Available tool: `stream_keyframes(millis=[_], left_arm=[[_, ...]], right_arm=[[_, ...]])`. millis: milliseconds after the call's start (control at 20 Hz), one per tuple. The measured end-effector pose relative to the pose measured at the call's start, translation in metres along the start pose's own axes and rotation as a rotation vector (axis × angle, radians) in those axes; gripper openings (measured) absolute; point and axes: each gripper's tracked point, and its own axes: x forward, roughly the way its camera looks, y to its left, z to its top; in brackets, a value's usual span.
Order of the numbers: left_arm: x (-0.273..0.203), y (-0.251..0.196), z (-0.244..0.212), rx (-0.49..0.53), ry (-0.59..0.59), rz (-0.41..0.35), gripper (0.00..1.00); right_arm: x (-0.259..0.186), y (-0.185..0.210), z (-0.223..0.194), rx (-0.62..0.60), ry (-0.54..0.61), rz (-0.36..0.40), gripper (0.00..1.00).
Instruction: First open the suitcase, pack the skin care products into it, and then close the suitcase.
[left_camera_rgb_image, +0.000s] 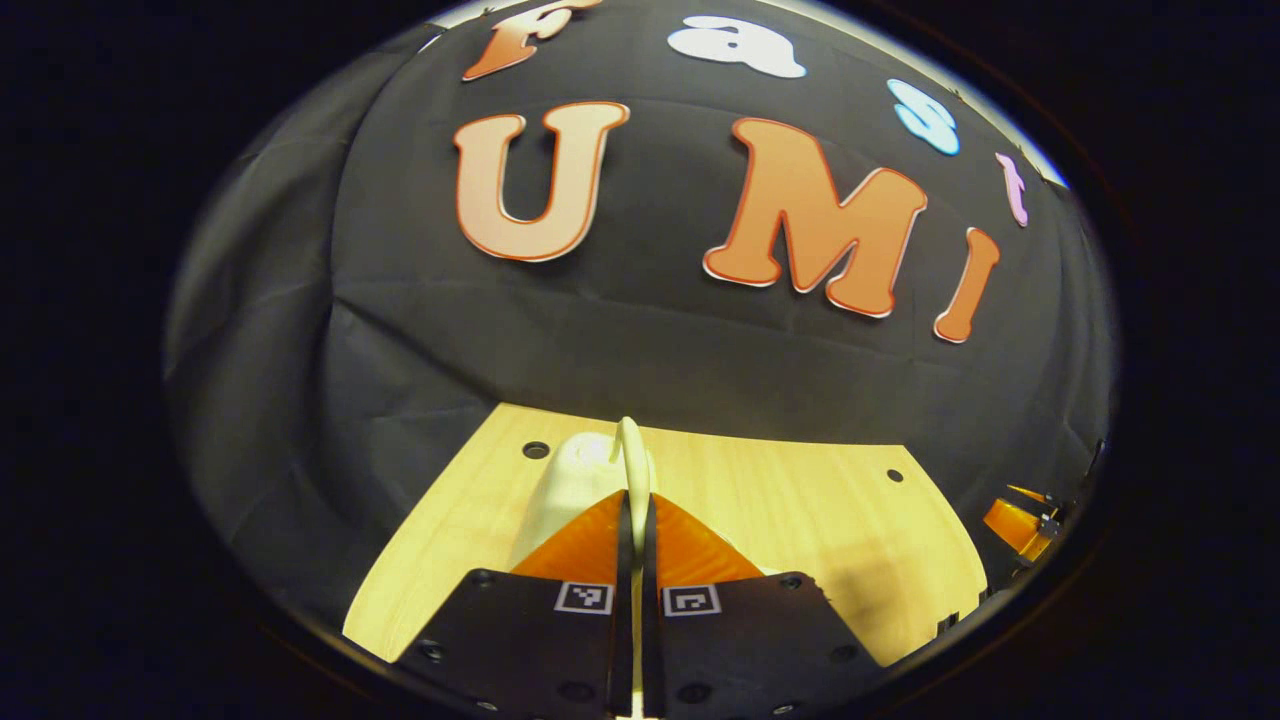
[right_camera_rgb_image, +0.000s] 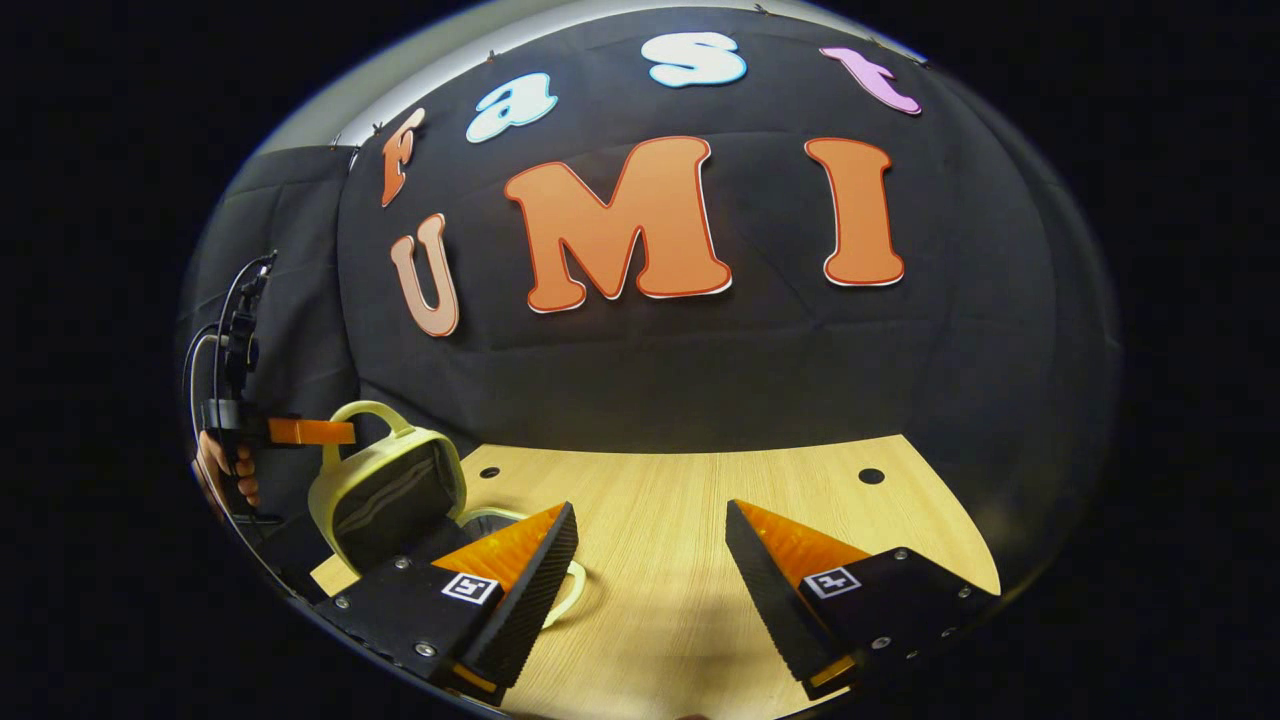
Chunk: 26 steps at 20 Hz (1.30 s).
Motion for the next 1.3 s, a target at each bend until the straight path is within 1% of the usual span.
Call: stream_keyframes(millis=[150,500,600,750,900,1000,1050,1100,1150,1200,1250,1300], left_arm=[[0.008,-0.036,-0.017,0.013,0.023,-0.044,0.04],[0.024,-0.093,-0.064,0.024,0.114,-0.116,0.04],[0.029,-0.108,-0.083,0.045,0.148,-0.128,0.04],[0.039,-0.125,-0.107,0.101,0.212,-0.141,0.04],[0.048,-0.137,-0.132,0.190,0.255,-0.123,0.05],[0.055,-0.142,-0.147,0.254,0.276,-0.087,0.05],[0.057,-0.142,-0.154,0.296,0.286,-0.068,0.06],[0.058,-0.145,-0.160,0.329,0.299,-0.067,0.07],[0.059,-0.148,-0.167,0.348,0.316,-0.072,0.13],[0.064,-0.149,-0.169,0.361,0.313,-0.066,0.17],[0.062,-0.154,-0.172,0.348,0.315,-0.085,0.24],[0.057,-0.162,-0.167,0.334,0.287,-0.112,0.27]], right_arm=[[0.000,-0.009,0.000,-0.012,-0.003,0.000,0.95],[-0.004,-0.032,-0.007,-0.023,0.011,0.000,0.95],[-0.004,-0.035,-0.010,-0.020,0.019,0.003,0.95],[-0.005,-0.042,-0.015,-0.020,0.026,0.000,0.95],[-0.008,-0.046,-0.021,-0.016,0.038,0.004,0.96],[-0.009,-0.048,-0.024,-0.021,0.043,0.006,0.95],[-0.008,-0.049,-0.024,-0.025,0.044,0.005,0.95],[-0.009,-0.049,-0.026,-0.028,0.045,0.008,0.95],[-0.009,-0.049,-0.026,-0.031,0.046,0.010,0.95],[-0.009,-0.050,-0.026,-0.034,0.043,0.010,0.95],[-0.010,-0.050,-0.025,-0.037,0.041,0.011,0.95],[-0.010,-0.051,-0.025,-0.039,0.035,0.011,0.95]])
